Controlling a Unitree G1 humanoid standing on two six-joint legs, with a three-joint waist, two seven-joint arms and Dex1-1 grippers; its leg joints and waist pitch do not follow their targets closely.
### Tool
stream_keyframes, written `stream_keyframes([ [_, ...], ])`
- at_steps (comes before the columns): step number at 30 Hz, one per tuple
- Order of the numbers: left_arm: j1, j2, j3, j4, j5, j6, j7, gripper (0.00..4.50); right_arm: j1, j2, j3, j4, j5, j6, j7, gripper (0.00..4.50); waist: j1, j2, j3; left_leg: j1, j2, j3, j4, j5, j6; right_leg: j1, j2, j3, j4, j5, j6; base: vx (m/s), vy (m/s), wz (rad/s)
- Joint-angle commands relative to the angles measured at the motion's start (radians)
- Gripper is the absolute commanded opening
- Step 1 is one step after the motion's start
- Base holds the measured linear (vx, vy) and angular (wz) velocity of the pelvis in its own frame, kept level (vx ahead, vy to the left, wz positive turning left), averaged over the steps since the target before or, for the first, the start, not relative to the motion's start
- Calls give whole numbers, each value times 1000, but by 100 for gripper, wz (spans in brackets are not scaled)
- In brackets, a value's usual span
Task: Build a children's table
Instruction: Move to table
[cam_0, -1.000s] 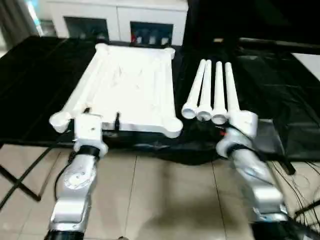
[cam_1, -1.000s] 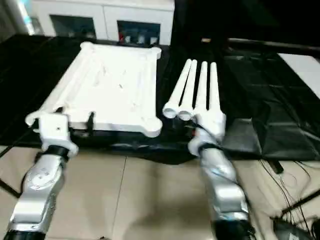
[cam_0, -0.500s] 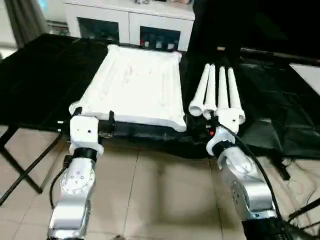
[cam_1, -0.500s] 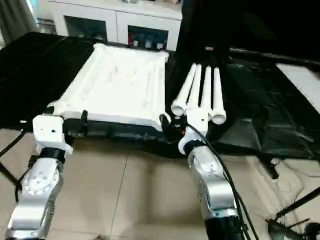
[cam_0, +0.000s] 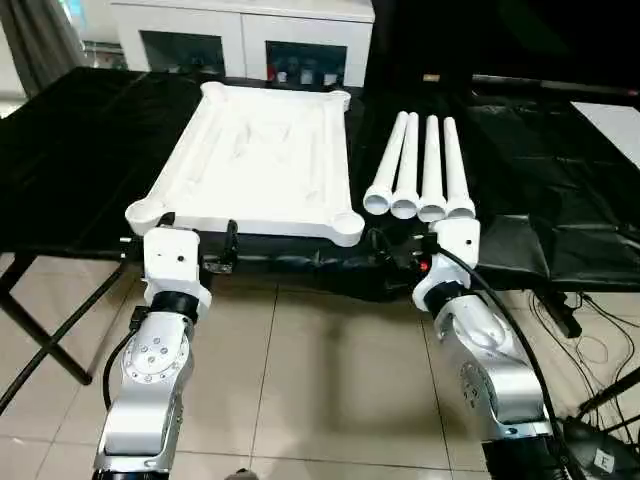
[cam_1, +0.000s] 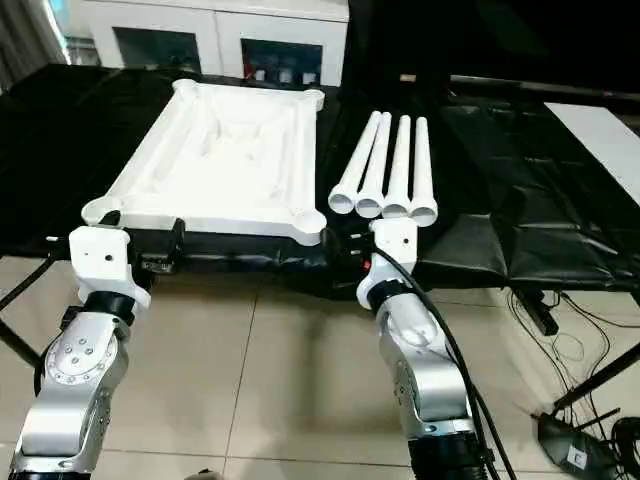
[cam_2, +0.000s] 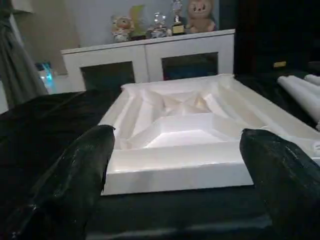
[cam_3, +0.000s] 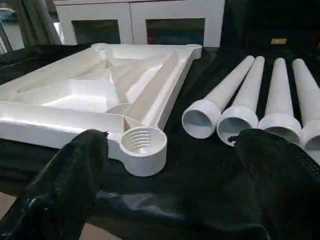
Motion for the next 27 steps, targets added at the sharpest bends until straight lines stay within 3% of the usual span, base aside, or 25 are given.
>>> stream_keyframes([
  [1,-14,-2,-7,-16,-2,3,-7,449,6,-3,-5,-19,5,-1,0,450,-22,22,-25,78,78,-43,-98,-804,-42,15,-68,4,-134,-731,-5,0,0,0],
  [2,-14,-2,-7,-16,-2,3,-7,449,6,-3,-5,-19,5,-1,0,450,-27,26,-23,71,87,-46,-116,-836,-46,32,-61,2,-114,-672,-9,68,16,-12],
  [3,-10,-6,-12,-17,-4,9,-10,449,7,-5,-4,-20,2,-3,3,450,-30,28,-25,56,106,-55,-155,-889,-44,66,-55,18,-51,-541,-20,81,6,-14],
  [5,-7,-9,-13,-17,-4,11,-12,449,7,-5,-4,-21,1,-5,5,450,-37,11,-23,75,77,-31,-125,-825,-42,47,-82,37,-104,-628,-43,81,-6,-12],
  [6,-4,-12,-13,-17,-6,12,-13,449,6,-7,-2,-22,-1,-4,6,450,-28,0,-35,60,48,-9,-83,-622,-15,71,-121,61,-141,-768,-46,103,-27,-7],
  [7,-1,-14,-13,-16,-8,12,-12,449,5,-10,1,-23,-5,-5,8,450,-15,-14,-42,22,43,0,-75,-471,18,111,-140,85,-148,-786,-48,103,-27,-7],
  [8,3,-16,-13,-16,-11,9,-13,449,3,-11,2,-25,-5,-4,10,450,9,-15,-47,-2,39,7,-45,-278,65,125,-158,107,-158,-819,-54,134,-19,-5],
  [9,3,-16,-13,-16,-11,9,-13,449,3,-11,2,-25,-5,-4,10,450,19,-11,-56,-9,43,5,-56,-184,90,132,-135,94,-143,-706,-83,157,-8,2],
  [10,8,-17,-15,-18,-9,8,-12,449,0,-14,7,-27,-8,-3,15,450,18,2,-69,12,52,7,-83,-129,94,121,-85,63,-114,-495,-116,157,-8,2],
  [11,10,-17,-16,-19,-9,8,-12,449,-1,-14,8,-27,-8,-4,17,450,11,3,-76,35,60,0,-91,-101,101,110,-62,50,-92,-365,-134,173,8,5],
  [12,11,-18,-18,-20,-9,8,-12,449,-2,-14,9,-27,-8,-4,19,450,-11,22,-88,118,101,-50,-99,-6,177,53,-31,20,-26,-140,-153,232,9,6],
  [13,12,-17,-19,-21,-7,11,-11,449,-4,-14,11,-27,-9,-4,22,450,-50,17,-95,213,150,-126,-87,120,337,-48,-28,14,46,-105,-102,232,9,6],
  [15,12,-17,-19,-23,-8,12,-13,449,-6,-13,11,-27,-8,-5,25,450,-56,-3,-92,233,178,-153,-66,262,505,-119,-73,63,96,-111,-7,226,-49,1],
  [16,12,-16,-19,-23,-8,13,-14,449,-7,-14,12,-26,-7,-7,27,450,-43,-42,-84,156,68,-79,-31,215,440,-60,-94,104,21,14,-25,200,-73,-4],
  [17,12,-15,-18,-24,-8,13,-15,449,-7,-14,12,-26,-7,-8,28,450,-22,-60,-73,81,-17,-19,-16,122,385,20,-88,132,-10,31,-37,133,-80,-1],
  [18,13,-14,-16,-25,-9,13,-17,449,-7,-15,12,-25,-6,-9,30,450,19,-81,-85,-21,-63,-10,92,-74,288,146,-176,252,-64,15,-193,147,-35,15],
  [19,13,-14,-15,-25,-9,13,-18,449,-7,-15,13,-24,-6,-10,30,450,37,-79,-88,-81,-36,-33,140,-75,170,190,-189,260,-40,216,-307,147,-35,15],
  [20,14,-13,-13,-25,-11,12,-20,449,-7,-16,13,-23,-4,-11,31,450,40,-67,-77,-94,-24,-41,128,-29,83,183,-163,223,-31,405,-354,189,-26,15],
  [21,15,-13,-11,-26,-12,11,-21,449,-7,-16,13,-23,-3,-12,32,450,40,-53,-78,-95,-3,-49,110,14,58,179,-166,202,-32,427,-366,164,-24,6],
  [22,15,-12,-10,-24,-12,11,-22,449,-8,-16,13,-21,-3,-12,32,450,36,-17,-68,-72,27,-51,21,91,59,147,-116,126,-42,300,-327,164,-24,6],
  [23,14,-11,-10,-23,-12,11,-22,449,-8,-16,12,-20,-4,-12,32,450,32,5,-74,-50,38,-46,-20,130,73,147,-79,91,-42,200,-276,161,18,5],
  [24,14,-10,-11,-22,-11,9,-23,449,-8,-16,12,-19,-4,-11,31,450,-18,60,-73,61,128,-139,-81,48,173,34,25,20,95,-62,-121,184,32,-9],
  [25,13,-10,-10,-22,-12,8,-24,449,-7,-16,12,-21,-5,-10,32,450,-30,42,-96,141,161,-193,-54,100,364,-44,8,31,149,-220,-31,184,32,-9],
  [26,12,-9,-9,-21,-13,6,-26,449,-7,-16,12,-21,-5,-10,32,450,-27,37,-95,134,158,-175,-43,132,434,-81,-8,47,172,-172,38,171,16,-6],
  [27,9,-8,-10,-17,-13,4,-27,449,-7,-16,12,-19,-5,-11,32,450,-25,39,-93,127,144,-164,-46,160,450,-89,-8,46,179,-146,70,106,4,6],
])
